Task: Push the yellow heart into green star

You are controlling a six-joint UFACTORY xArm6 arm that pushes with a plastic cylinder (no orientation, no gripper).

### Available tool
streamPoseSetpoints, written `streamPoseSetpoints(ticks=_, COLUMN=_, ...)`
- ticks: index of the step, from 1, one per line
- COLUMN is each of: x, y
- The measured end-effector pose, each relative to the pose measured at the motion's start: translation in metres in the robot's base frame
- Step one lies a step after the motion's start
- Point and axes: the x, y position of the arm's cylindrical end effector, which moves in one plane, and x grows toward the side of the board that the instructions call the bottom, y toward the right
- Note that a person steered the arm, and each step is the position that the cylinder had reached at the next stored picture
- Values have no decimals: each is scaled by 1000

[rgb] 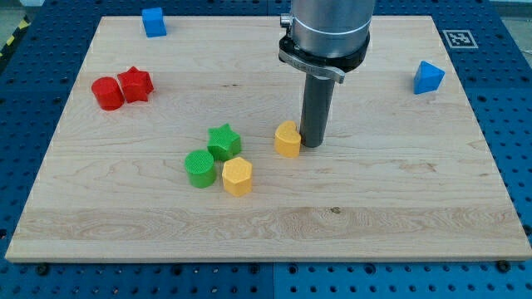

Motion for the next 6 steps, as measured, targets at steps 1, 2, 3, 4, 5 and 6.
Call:
streamPoseSetpoints(ticks=1, x=0, y=-4)
streamPoseSetpoints(ticks=2, x=2, y=-10)
streamPoseSetpoints(ticks=3, x=2, y=-26)
streamPoseSetpoints(ticks=4, x=4, y=-44)
streamPoseSetpoints(ticks=5, x=8, y=-62)
streamPoseSetpoints(ticks=6, x=8, y=-87)
